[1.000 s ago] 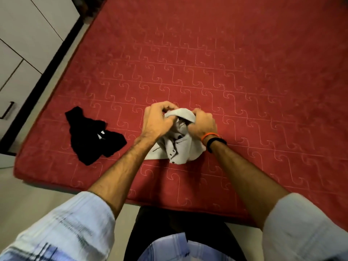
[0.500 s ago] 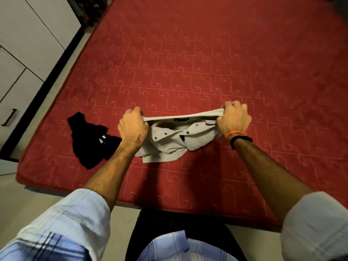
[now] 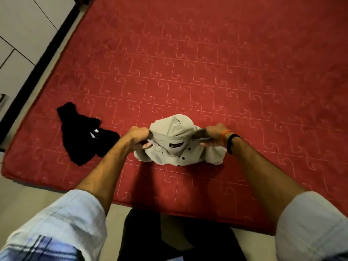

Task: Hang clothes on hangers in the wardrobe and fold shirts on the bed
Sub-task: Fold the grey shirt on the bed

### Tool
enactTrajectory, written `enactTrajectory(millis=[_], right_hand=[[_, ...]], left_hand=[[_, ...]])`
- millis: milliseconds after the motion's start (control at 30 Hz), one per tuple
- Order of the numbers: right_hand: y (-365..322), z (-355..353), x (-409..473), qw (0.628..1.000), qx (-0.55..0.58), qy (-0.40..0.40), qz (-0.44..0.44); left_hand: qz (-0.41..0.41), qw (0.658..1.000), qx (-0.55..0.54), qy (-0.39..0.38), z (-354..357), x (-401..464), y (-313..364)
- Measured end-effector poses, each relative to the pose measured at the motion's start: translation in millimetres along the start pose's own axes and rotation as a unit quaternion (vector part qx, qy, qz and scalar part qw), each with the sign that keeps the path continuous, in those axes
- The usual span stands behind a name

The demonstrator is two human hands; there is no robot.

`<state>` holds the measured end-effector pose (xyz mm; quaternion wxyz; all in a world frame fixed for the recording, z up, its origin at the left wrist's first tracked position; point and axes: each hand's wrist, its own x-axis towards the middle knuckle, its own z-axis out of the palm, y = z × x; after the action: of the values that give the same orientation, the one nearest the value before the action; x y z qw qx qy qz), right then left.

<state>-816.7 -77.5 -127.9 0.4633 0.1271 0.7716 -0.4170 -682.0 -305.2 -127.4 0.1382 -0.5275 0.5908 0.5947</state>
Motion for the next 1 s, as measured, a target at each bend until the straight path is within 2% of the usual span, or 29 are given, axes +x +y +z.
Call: enactTrajectory(millis=[100,233,300,367,400,467,567,633,700,800,833,900,1000], right_hand=[[-30.2,6.2,46.4,0.998,0.036,0.052,-0.020],[-90.9,14.2,134.8,0.986,0.066,0.113,-0.106],[-125.4,20.4,160.1,0.972,0.064,0.154,-0.165],[-149.6,23.5,184.0,0.952,0.012,0.189,-0.241],[-157.5,25.6,200.5,0.942,-0.019,0.187,-0.279],[-156.9,33.2,222.3,0.932,-0.076,0.130,-0.329],[-130.2,50.4,252.7,0.915,-0.224,0.083,-0.324],[-108.8,64.1,262.3,0.887,-0.323,0.077,-0.320],[-97.3,75.1,267.6,0.839,-0.417,0.101,-0.334],[-92.1,87.4,275.3,0.762,-0.504,0.177,-0.366],[-92.1,89.6,276.7,0.754,-0.502,0.197,-0.375],[-89.0,91.6,279.6,0.766,-0.468,0.214,-0.386],[-82.1,89.9,274.2,0.772,-0.452,0.206,-0.397]], left_hand=[[0.009,0.995,-0.094,0.019,1.0,47.5,19.3],[0.105,0.982,-0.117,0.101,4.1,132.4,66.2],[0.177,0.971,-0.068,0.147,3.0,174.9,89.4],[0.248,0.951,0.013,0.185,2.5,197.9,108.1],[0.300,0.931,0.061,0.199,3.5,209.0,115.2],[0.378,0.884,0.187,0.200,9.5,232.5,118.5],[0.371,0.864,0.312,0.140,24.8,252.7,100.4],[0.364,0.841,0.383,0.115,34.1,261.3,77.0],[0.378,0.813,0.427,0.121,38.7,267.8,58.4],[0.398,0.794,0.428,0.168,41.7,275.3,45.8],[0.402,0.789,0.424,0.186,42.3,275.8,45.2],[0.408,0.783,0.423,0.204,43.7,276.1,44.2],[0.412,0.780,0.430,0.190,43.8,270.3,37.0]])
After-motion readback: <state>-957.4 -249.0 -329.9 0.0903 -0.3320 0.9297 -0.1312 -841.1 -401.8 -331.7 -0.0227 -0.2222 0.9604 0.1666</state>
